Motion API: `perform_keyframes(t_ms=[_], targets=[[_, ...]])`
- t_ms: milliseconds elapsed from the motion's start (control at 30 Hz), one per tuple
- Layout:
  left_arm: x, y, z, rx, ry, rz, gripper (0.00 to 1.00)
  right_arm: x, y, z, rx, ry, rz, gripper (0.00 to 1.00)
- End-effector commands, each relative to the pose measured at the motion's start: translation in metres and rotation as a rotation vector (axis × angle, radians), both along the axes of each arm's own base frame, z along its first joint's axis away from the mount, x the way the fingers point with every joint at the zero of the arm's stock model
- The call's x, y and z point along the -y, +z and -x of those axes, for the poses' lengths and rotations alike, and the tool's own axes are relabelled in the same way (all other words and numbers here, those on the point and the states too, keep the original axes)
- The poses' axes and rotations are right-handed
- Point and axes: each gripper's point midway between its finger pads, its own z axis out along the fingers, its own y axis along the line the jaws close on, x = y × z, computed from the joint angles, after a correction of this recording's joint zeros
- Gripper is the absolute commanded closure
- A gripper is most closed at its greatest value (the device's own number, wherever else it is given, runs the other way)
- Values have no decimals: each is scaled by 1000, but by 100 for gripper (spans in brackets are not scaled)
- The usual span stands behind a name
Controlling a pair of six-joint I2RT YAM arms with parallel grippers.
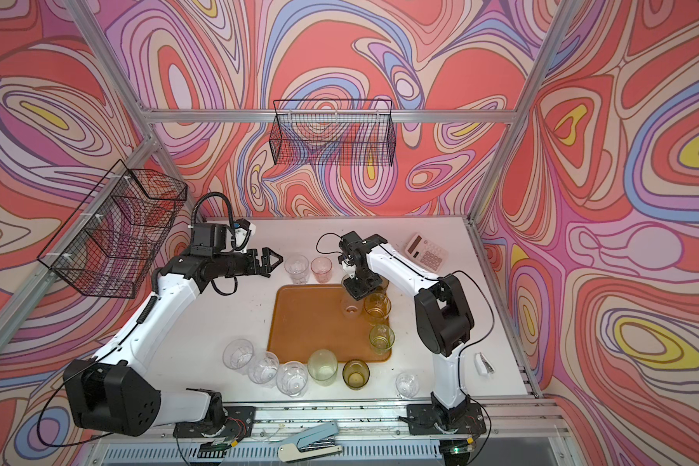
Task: Place the glasses into the tray
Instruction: 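Lower the pink glass onto the tray beside the yellow glasses, open right gripper, then move the right gripper to the clear faceted glass nearest the robot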
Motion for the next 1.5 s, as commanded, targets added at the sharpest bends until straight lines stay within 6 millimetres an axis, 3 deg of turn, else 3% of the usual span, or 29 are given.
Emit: perform_keyframes(t_ms=[0, 200, 700, 1000, 1467], targets=[[1, 0, 4, 4, -13, -14, 0, 1, 7, -6, 18, -1, 6, 89], [1, 1, 4, 7, -12, -13, 0, 3, 16, -5, 30, -1, 5, 82], [2, 1, 4, 6, -13, -8, 0, 4, 67, 3, 107, -64, -52, 74], [2, 2, 4, 7, -13, -10, 0, 2, 91, 43, 98, -101, -75, 70], [1, 4, 5, 10, -12, -16, 0, 31, 99, 116, 18, -270, -30, 68]])
